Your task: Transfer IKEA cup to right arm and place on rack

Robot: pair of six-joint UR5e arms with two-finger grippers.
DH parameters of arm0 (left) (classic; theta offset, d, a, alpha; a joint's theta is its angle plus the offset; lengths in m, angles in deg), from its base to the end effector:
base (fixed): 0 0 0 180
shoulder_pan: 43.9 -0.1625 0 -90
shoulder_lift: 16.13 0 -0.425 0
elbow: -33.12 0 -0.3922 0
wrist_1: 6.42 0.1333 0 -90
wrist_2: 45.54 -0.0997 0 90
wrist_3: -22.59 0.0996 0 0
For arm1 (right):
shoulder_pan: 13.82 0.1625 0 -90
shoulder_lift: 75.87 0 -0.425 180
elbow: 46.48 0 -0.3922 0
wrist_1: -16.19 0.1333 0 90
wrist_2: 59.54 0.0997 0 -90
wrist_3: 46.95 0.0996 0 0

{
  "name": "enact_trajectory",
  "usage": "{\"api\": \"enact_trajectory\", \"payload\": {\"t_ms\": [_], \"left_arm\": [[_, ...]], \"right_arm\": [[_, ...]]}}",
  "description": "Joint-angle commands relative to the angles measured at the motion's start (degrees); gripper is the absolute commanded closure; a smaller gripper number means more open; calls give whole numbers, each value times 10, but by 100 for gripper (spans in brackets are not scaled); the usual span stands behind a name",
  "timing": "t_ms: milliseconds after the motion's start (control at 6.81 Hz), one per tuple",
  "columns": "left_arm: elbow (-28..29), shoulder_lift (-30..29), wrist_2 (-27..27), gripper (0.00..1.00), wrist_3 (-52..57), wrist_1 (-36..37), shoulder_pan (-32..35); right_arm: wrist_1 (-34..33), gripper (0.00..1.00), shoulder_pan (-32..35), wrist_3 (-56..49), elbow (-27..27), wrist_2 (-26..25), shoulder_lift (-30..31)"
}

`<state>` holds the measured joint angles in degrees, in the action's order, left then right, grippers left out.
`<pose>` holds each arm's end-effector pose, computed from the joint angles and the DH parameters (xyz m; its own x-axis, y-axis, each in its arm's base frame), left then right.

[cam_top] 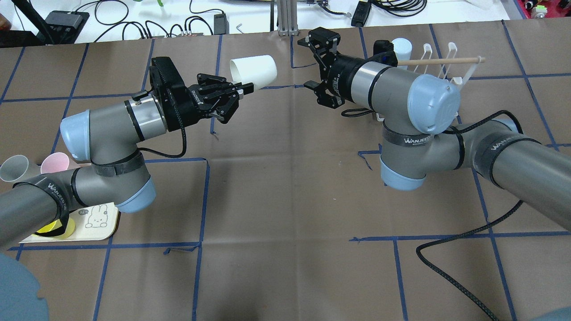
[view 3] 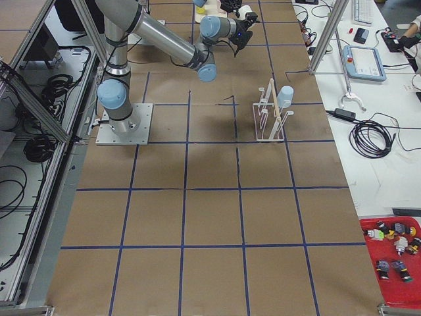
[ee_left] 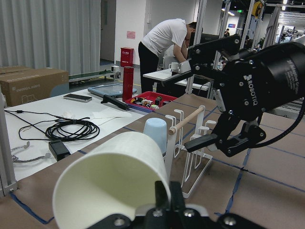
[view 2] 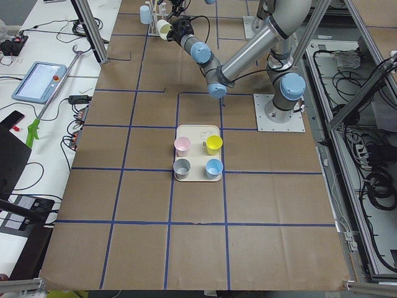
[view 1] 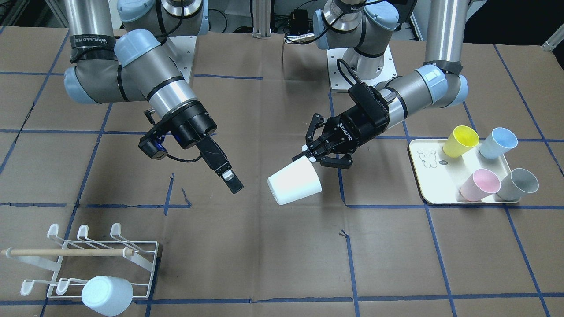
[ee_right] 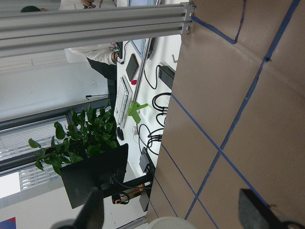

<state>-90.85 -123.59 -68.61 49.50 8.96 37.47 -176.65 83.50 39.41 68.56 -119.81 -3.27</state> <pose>-0.1530 -0.4908 0.3189 -0.4850 0.8667 0.1169 0.1471 0.2126 -0.9660 0.2501 -0.5133 0.3474 -0.1140 0.4548 -0.8833 0.8007 0.5683 0.1893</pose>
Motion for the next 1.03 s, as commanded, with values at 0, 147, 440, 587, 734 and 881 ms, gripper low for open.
{"api": "enact_trajectory", "payload": {"t_ms": [0,147,440,587,734,881], "left_arm": [[2,0,-6,96,-15,2,12],[2,1,-6,96,-15,3,12],[1,1,-6,96,-15,3,12],[1,1,-6,96,-15,3,12],[1,1,-6,96,-15,5,12],[1,1,-6,96,-15,7,12]], "right_arm": [[-1,1,30,18,-13,-25,-13],[3,1,36,19,-16,-33,-11],[5,1,44,22,-30,-40,-12],[5,1,51,37,-31,-53,-13],[5,1,58,40,-32,-53,-15],[1,1,58,40,-32,-53,-23]]}}
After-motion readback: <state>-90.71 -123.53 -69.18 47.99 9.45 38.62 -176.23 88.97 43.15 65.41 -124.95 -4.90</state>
